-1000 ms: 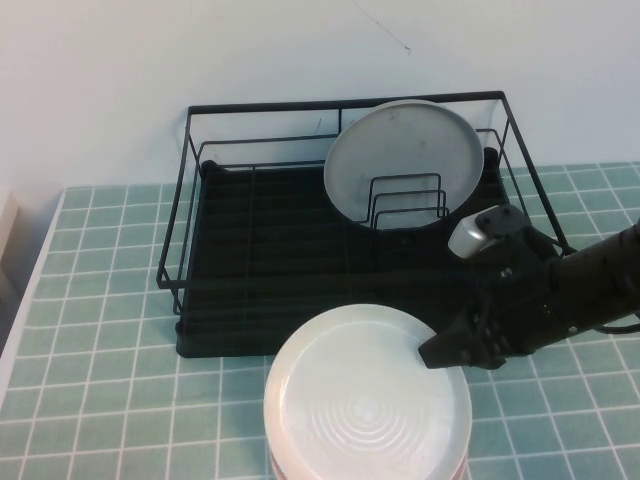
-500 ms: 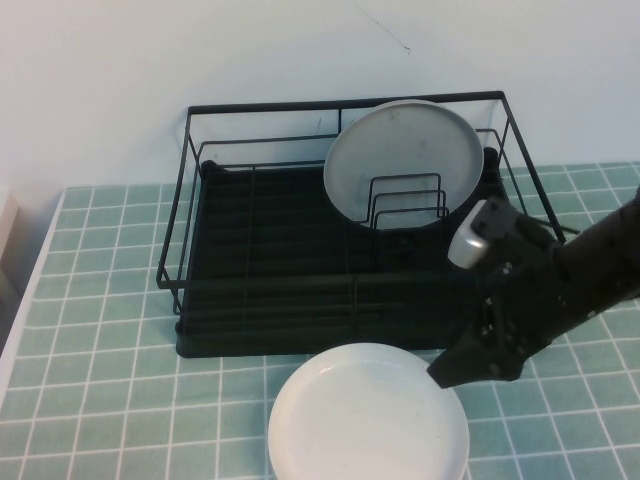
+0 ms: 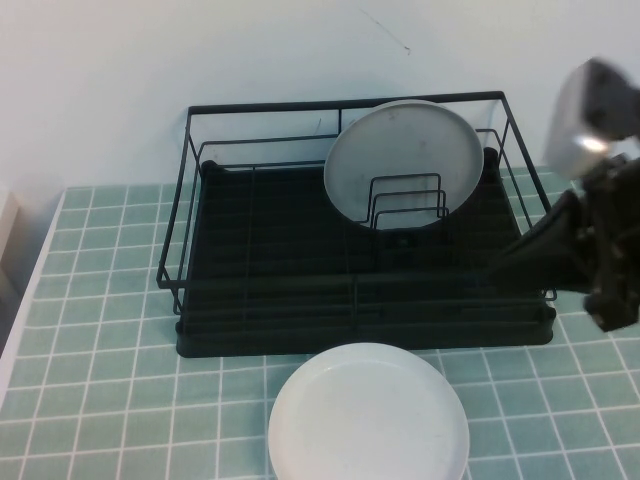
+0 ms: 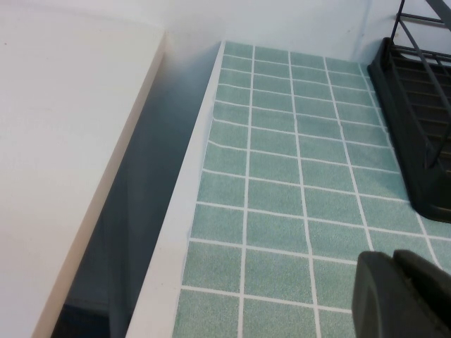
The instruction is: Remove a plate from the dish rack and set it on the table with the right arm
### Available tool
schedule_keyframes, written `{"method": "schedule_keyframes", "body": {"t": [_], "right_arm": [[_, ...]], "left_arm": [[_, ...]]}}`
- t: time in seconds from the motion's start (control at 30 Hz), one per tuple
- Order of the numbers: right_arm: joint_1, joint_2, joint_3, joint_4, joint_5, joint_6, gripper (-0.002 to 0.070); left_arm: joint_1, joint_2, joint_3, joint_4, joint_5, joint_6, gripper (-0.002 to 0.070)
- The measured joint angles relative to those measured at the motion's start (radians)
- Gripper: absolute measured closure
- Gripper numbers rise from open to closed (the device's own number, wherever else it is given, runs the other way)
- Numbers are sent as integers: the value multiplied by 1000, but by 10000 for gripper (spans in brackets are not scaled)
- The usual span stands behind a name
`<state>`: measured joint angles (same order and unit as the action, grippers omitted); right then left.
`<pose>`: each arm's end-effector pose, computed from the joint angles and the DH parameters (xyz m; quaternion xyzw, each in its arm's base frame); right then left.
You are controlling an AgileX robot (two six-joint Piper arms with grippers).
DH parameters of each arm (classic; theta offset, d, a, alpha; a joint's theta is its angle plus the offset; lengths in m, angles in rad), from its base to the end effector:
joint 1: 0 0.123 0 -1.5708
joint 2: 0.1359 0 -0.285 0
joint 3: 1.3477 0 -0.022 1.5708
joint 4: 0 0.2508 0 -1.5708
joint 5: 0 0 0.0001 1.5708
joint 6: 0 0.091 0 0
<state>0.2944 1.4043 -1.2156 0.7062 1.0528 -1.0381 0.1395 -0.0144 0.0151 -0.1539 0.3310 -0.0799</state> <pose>0.2546 0.1309 0.3399 -0.4845 0.7869 0.2364 0.3004 0.0534 0.0029 0.1793 -0.1277 0.7764 -0.0461 0.6154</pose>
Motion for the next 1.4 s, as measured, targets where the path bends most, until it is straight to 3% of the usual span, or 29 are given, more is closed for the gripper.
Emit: {"method": "schedule_keyframes", "body": {"t": [0.23, 0.4, 0.63, 0.87, 0.97, 1.1, 1.2, 1.4], "right_arm": [[0, -406, 198, 65, -223, -23, 669], [0, -619, 284, 47, -247, -9, 671], [0, -902, 423, -284, -258, 358, 675], [0, -1128, 587, -465, -357, 524, 676], [0, -1188, 685, -550, -493, 612, 676], [-20, -1257, 866, -765, -675, 908, 676], [-69, -1308, 998, -863, -708, 1082, 676], [-173, -1407, 1165, -886, -714, 1143, 676]], "left_arm": [[0, 0, 0, 0, 0, 0, 678], [0, 0, 0, 0, 0, 0, 678], [0, 0, 0, 0, 0, 0, 678], [0, 0, 0, 0, 0, 0, 678], [0, 0, 0, 0, 0, 0, 678], [0, 0, 0, 0, 0, 0, 678], [0, 0, 0, 0, 0, 0, 678], [0, 0, 0, 0, 2, 0, 678]]}}
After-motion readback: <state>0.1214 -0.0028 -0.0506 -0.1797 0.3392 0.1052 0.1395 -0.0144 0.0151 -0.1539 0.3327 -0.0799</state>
